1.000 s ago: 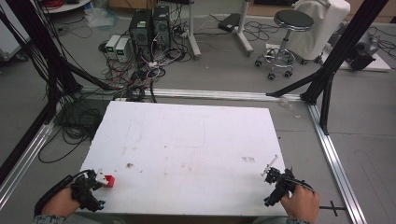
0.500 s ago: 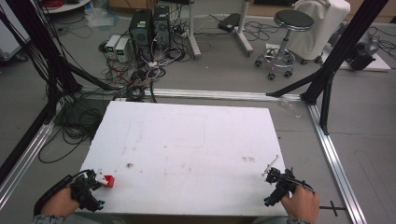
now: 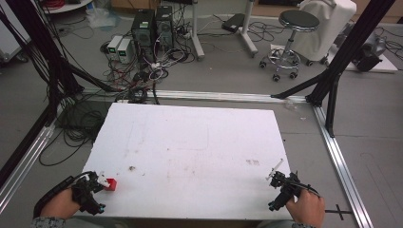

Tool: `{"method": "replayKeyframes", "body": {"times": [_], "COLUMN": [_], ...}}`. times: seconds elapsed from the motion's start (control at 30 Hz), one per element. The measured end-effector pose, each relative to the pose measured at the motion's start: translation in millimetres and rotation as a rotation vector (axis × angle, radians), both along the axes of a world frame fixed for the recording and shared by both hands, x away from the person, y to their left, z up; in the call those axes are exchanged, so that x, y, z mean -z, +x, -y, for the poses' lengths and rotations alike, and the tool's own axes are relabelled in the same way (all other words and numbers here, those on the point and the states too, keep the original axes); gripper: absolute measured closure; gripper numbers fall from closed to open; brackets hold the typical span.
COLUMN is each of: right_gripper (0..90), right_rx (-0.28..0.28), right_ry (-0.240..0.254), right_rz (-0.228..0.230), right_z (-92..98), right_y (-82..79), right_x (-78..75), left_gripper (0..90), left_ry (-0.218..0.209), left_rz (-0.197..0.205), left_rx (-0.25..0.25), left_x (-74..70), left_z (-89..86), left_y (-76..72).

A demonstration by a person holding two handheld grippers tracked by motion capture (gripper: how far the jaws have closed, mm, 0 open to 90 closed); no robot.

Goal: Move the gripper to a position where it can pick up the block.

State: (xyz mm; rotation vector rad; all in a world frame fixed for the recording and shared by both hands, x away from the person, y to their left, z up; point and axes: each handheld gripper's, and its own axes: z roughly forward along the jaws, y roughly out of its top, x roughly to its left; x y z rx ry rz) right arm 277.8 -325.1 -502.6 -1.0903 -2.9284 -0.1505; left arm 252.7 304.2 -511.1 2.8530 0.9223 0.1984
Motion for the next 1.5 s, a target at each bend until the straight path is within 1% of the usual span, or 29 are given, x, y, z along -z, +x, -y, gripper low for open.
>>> {"method": "replayKeyframes", "body": {"times": [0.07,0.27,0.37,0.4,0.47,0.5,0.53,0.57,0.6,0.63,0.67,0.7,0.8,0.87,0.9,0.93,0.97,1.0,1.07,1.1,1.13,1.2,1.27,1.3,1.33,1.37,1.4,1.43,1.5], "right_gripper": [1.7,1.7,1.7,1.7,1.7,1.7,1.7,1.7,1.7,1.8,1.8,1.8,1.7,1.8,1.8,1.8,1.7,1.7,1.8,1.7,1.8,1.8,1.7,1.7,1.7,1.7,1.7,1.8,1.8], "right_rx": [0.001,-0.01,-0.006,-0.008,-0.011,-0.011,-0.011,-0.012,-0.013,-0.013,-0.013,-0.015,-0.014,-0.015,-0.013,-0.013,-0.016,-0.016,-0.016,-0.015,-0.014,-0.021,-0.019,-0.019,-0.017,-0.017,-0.019,-0.021,-0.023], "right_ry": [-0.001,0.003,0.0,0.001,0.001,0.001,0.0,0.0,0.0,0.001,0.0,0.001,0.002,0.002,0.002,0.003,0.003,0.003,0.004,0.006,0.005,0.007,0.005,0.005,0.007,0.007,0.007,0.008,0.007], "right_rz": [0.001,0.004,0.001,-0.002,-0.002,-0.002,0.0,0.002,0.002,0.002,0.001,0.002,0.004,0.004,0.003,0.003,0.004,0.006,0.004,0.005,0.004,0.002,0.0,0.0,0.0,0.001,-0.001,-0.001,-0.002], "right_z": [-0.5,-1.4,-2.1,-2.3,-2.6,-2.6,-2.9,-2.8,-2.9,-3.1,-3.1,-3.0,-2.8,-2.7,-2.8,-2.8,-2.6,-2.5,-2.7,-2.9,-3.2,-3.6,-4.3,-4.3,-4.5,-4.7,-4.8,-5.1,-5.7], "right_y": [-0.3,0.6,0.6,0.6,0.7,0.7,0.9,1.0,1.1,1.1,1.0,1.1,0.9,0.8,0.7,0.7,0.8,0.8,0.8,0.7,0.8,1.1,0.9,0.9,0.8,0.9,1.0,1.2,1.3], "right_x": [-0.7,-1.0,-0.5,-0.3,-0.5,-0.5,-1.1,-1.2,-1.4,-1.5,-1.7,-1.7,-1.9,-1.9,-2.0,-2.1,-2.2,-2.3,-2.5,-2.3,-2.4,-1.9,-1.9,-1.9,-1.9,-1.9,-1.9,-1.8,-1.3], "left_gripper": [19.9,20.4,20.5,20.6,20.6,20.6,20.7,20.7,20.7,20.7,20.7,20.7,20.7,20.8,20.8,20.8,20.8,20.8,20.8,20.8,20.8,20.8,20.8,20.9,20.9,20.9,20.9,20.9,20.9], "left_ry": [0.007,0.047,0.05,0.049,0.044,0.046,0.046,0.046,0.049,0.054,0.054,0.052,0.051,0.064,0.068,0.067,0.067,0.066,0.075,0.076,0.08,0.074,0.091,0.091,0.093,0.098,0.098,0.108,0.111], "left_rz": [-0.001,-0.008,-0.01,-0.003,-0.004,-0.003,0.001,0.001,-0.003,-0.005,-0.005,0.0,-0.012,-0.015,-0.018,-0.017,-0.017,-0.014,-0.021,-0.023,-0.018,-0.017,-0.011,-0.011,-0.01,-0.003,-0.003,-0.011,-0.012], "left_rx": [0.006,0.059,0.068,0.076,0.093,0.105,0.132,0.132,0.145,0.175,0.175,0.187,0.229,0.267,0.277,0.327,0.327,0.352,0.381,0.388,0.411,0.414,0.444,0.444,0.454,0.475,0.475,0.492,0.51], "left_x": [0.1,-1.2,-2.2,-2.4,-4.2,-5.1,-6.5,-6.5,-7.3,-8.9,-8.9,-9.2,-11.2,-11.8,-12.1,-13.0,-13.0,-13.5,-15.0,-15.6,-17.6,-18.4,-22.2,-22.2,-23.3,-25.0,-25.0,-26.6,-28.3], "left_z": [-0.5,-7.5,-10.3,-11.5,-13.1,-13.3,-13.9,-13.9,-14.0,-13.9,-13.9,-13.8,-14.3,-14.4,-14.3,-14.4,-14.4,-14.3,-14.0,-13.9,-13.1,-12.7,-11.0,-11.0,-10.5,-9.5,-9.5,-9.0,-7.6], "left_y": [0.7,6.8,8.8,9.3,10.8,11.4,13.4,13.4,14.8,17.1,17.1,18.1,22.2,24.6,25.3,27.1,27.1,27.9,30.1,31.0,33.8,35.2,40.3,40.3,41.8,44.4,44.4,46.5,49.1]}}
